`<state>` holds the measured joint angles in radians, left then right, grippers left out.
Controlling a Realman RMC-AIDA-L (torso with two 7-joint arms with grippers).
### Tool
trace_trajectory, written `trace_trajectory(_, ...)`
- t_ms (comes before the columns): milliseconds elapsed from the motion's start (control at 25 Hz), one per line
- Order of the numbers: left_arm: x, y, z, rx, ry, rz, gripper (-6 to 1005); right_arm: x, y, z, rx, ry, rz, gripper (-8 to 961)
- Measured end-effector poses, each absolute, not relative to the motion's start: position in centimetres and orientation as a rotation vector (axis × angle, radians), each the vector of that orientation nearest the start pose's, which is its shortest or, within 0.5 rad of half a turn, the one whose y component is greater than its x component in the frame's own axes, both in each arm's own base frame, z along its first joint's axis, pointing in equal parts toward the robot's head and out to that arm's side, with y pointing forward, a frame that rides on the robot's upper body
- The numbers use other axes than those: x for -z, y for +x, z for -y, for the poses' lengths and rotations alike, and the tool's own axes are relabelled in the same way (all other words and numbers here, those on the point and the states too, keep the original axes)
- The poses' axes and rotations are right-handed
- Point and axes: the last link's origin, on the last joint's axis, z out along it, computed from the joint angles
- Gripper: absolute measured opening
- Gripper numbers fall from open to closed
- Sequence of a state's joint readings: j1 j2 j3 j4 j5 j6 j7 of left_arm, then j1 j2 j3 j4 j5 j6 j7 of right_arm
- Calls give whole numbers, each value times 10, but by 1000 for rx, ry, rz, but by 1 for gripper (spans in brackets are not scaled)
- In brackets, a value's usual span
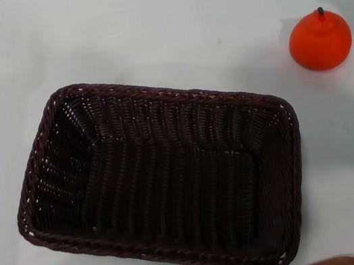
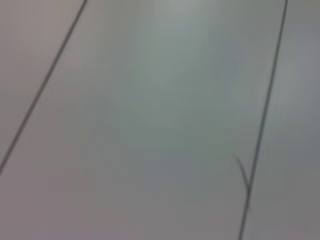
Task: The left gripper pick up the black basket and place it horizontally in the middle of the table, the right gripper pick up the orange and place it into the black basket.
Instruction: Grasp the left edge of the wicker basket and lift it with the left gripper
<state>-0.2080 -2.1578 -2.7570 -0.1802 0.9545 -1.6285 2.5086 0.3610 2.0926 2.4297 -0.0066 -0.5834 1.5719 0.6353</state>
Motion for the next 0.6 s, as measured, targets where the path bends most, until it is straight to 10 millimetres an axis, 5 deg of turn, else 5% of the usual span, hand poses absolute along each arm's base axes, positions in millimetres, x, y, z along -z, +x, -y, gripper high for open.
trace_trajectory(440,-63,-362,-236,1125,-1356,585,702,-39,345,-274,1406,-697,1326,930)
trace_trajectory(600,-77,-358,-238,1130,-1541,574,705,-38,346,-272,1404,-700,1329,930)
